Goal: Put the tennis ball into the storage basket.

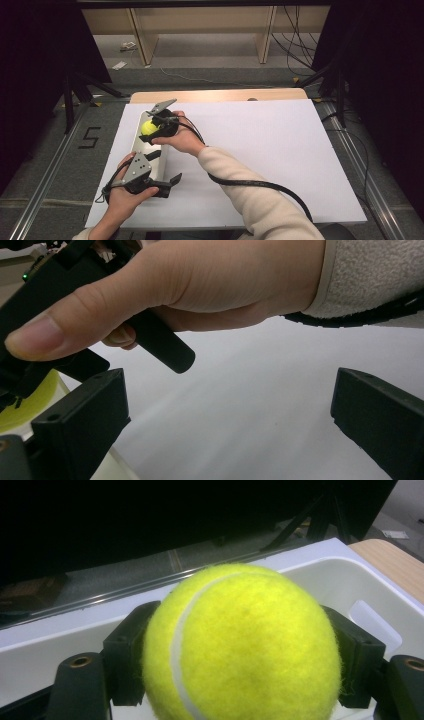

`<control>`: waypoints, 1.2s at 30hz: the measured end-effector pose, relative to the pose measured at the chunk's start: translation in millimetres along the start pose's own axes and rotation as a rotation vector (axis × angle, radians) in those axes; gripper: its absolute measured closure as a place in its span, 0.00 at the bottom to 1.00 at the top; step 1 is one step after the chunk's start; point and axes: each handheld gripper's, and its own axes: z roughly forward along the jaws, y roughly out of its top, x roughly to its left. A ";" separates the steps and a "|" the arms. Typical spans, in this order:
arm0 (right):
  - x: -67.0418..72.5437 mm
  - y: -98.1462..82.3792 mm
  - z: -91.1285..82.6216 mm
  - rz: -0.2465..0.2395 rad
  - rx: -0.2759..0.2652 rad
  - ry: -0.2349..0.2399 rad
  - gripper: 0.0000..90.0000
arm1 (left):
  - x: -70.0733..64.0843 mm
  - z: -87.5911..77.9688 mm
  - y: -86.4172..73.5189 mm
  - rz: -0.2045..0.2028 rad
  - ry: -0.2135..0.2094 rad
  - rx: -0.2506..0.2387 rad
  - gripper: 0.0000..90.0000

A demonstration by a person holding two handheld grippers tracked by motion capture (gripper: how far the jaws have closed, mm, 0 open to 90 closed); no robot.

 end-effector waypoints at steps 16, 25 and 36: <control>-1.9 -1.5 7.7 -0.001 0.037 0.013 0.29 | 0.0 0.3 -0.3 0.002 -0.001 0.001 0.02; -3.4 -2.5 10.0 -0.003 0.051 0.014 0.29 | -0.1 0.2 -0.3 0.001 -0.001 0.001 0.02; -3.0 -2.6 10.6 0.013 0.020 0.009 0.20 | 0.0 0.2 -0.4 0.003 -0.001 0.002 0.02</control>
